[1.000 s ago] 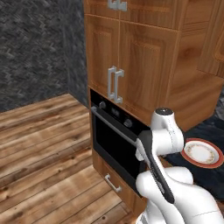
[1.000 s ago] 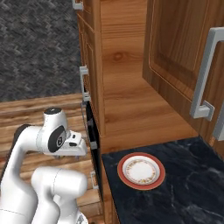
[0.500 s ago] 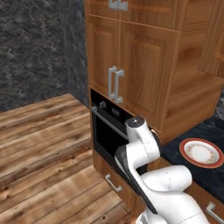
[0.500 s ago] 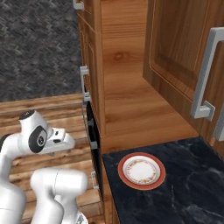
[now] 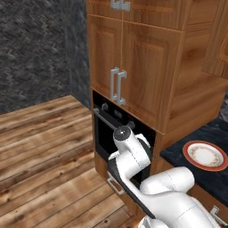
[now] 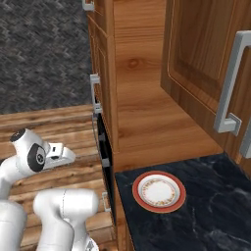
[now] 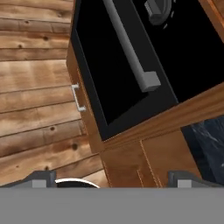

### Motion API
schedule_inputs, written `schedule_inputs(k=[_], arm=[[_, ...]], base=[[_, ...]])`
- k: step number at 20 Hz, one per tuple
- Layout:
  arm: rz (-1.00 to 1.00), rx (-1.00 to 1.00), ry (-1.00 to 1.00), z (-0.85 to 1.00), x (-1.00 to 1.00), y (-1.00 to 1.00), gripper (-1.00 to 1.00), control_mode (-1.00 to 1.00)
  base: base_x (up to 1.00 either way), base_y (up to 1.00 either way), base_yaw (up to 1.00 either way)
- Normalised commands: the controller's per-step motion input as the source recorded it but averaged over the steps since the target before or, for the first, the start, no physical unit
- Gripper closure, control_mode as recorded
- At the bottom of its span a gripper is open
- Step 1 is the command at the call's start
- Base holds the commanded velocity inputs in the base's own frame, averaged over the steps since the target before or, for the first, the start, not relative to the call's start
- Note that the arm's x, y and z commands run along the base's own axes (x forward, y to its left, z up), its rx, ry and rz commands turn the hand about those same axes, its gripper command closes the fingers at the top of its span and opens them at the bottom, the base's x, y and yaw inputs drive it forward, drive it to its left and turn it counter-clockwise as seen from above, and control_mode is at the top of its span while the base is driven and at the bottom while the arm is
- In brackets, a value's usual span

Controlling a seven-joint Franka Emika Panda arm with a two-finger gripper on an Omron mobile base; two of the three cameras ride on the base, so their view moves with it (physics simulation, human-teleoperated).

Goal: Take the baked cake out of the oven and place it on the plate for cooling. Then close the oven door.

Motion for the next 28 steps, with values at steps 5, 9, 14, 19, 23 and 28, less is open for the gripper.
schedule_inputs(k=[5,9,14,19,23,28], arm=[[0.03,-0.09,0.02,0.00,0.43,0.10,-1.00,-1.00],[0.14,-0.12,0.00,0.06,0.06,0.00,-1.00,-1.00],[0.10,-0.17,0.00,0.06,0.04,0.00,-1.00,-1.00],[0.07,-0.17,0.00,0.00,0.13,-0.01,-1.00,-1.00],[0.03,-0.10,0.00,0.00,0.15,-0.11,-1.00,-1.00],[0.02,-0.05,0.00,0.00,0.26,-0.12,-1.00,-1.00]], base=[[0.00,0.00,0.00],[0.00,0.00,0.00],[0.00,0.00,0.00],[0.00,0.00,0.00],[0.00,0.00,0.00],[0.00,0.00,0.00]])
